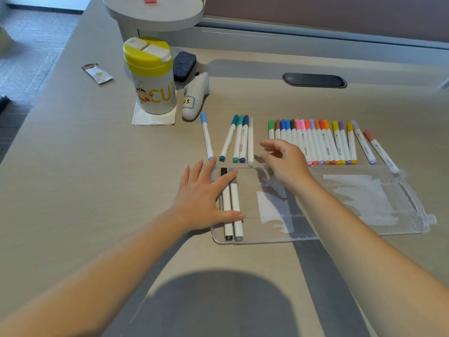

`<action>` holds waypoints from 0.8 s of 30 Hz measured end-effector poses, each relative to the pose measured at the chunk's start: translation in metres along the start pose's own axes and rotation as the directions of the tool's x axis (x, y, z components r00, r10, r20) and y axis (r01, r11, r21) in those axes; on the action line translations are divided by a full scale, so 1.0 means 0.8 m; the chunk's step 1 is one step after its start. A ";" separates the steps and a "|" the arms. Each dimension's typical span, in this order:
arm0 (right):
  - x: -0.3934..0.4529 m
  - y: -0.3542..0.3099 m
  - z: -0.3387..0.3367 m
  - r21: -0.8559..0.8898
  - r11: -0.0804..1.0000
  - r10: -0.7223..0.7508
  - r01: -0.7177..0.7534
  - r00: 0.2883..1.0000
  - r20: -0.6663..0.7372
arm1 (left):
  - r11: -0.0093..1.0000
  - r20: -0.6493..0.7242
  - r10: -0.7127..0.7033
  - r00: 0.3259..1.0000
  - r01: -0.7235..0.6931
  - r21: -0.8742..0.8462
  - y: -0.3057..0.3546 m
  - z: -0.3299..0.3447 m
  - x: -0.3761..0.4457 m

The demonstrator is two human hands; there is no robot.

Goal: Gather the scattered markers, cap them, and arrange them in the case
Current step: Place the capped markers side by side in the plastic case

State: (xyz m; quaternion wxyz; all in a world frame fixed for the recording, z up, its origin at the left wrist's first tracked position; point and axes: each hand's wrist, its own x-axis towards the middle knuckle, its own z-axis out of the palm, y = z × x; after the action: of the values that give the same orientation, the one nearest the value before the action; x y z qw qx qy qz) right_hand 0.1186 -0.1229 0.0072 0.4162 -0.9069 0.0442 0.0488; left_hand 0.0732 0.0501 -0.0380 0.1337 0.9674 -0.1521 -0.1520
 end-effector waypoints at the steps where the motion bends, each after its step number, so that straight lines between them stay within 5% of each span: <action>1: 0.006 -0.003 0.004 -0.016 1.000 -0.022 0.022 1.000 0.012 | 1.000 0.001 0.002 1.000 -0.002 0.015 -0.001 0.001 0.000; 6: 0.033 -0.002 0.027 -0.181 0.983 -0.008 0.017 0.999 0.051 | 0.999 -0.001 0.013 1.000 -0.013 0.043 -0.013 -0.002 -0.008; 17: 0.062 -0.005 0.042 -0.438 0.893 0.065 -0.108 0.992 -0.111 | 0.998 0.021 -0.015 1.000 0.014 0.057 -0.022 -0.003 -0.015; 19: 0.062 -0.010 0.035 -0.335 0.931 0.109 -0.148 0.985 -0.132 | 0.999 0.018 -0.013 1.000 0.012 0.041 -0.024 -0.003 -0.016; 24: 0.034 -0.030 0.009 0.262 0.947 0.204 -0.188 0.978 -0.037 | 1.000 -0.018 -0.010 1.000 0.011 0.015 -0.031 -0.004 -0.020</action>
State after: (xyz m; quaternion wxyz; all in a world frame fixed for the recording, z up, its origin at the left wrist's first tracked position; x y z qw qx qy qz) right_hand 0.1485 -0.1028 0.0173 0.5216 -0.8375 0.1534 0.0550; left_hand 0.0659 0.0792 -0.0388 0.1270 0.9705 -0.1470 -0.1429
